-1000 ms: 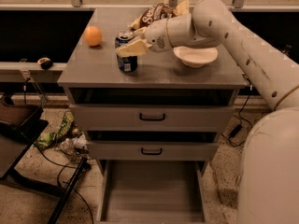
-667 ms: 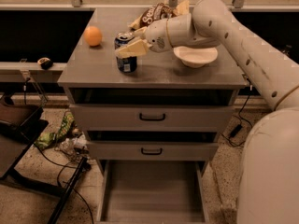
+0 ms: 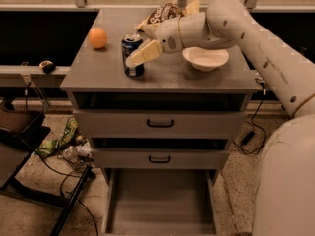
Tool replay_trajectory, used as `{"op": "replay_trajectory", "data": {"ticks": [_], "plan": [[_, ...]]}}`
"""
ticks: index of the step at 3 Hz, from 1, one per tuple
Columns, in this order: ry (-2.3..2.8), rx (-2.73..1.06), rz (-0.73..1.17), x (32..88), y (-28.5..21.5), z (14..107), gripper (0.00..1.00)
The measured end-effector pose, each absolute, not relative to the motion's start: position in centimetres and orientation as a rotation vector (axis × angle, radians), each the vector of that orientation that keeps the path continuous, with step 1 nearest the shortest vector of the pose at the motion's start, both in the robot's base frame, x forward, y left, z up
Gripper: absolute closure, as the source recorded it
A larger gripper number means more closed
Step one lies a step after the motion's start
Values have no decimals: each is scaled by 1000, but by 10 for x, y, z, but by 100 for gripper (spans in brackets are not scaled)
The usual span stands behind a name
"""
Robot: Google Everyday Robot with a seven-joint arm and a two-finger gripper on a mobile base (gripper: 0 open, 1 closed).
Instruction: Pick pepsi can from bottom drawer and place on counter
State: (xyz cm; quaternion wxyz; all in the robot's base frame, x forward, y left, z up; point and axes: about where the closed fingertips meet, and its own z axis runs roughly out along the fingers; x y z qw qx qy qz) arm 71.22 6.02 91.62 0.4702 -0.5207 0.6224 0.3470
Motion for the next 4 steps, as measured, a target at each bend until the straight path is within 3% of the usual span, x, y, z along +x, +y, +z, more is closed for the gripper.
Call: {"op": "replay_trajectory", "data": {"ticks": [3, 4], "plan": [[1584, -1226, 417, 637, -28, 1038, 0], [1610, -1269, 311, 634, -49, 1044, 0]]}}
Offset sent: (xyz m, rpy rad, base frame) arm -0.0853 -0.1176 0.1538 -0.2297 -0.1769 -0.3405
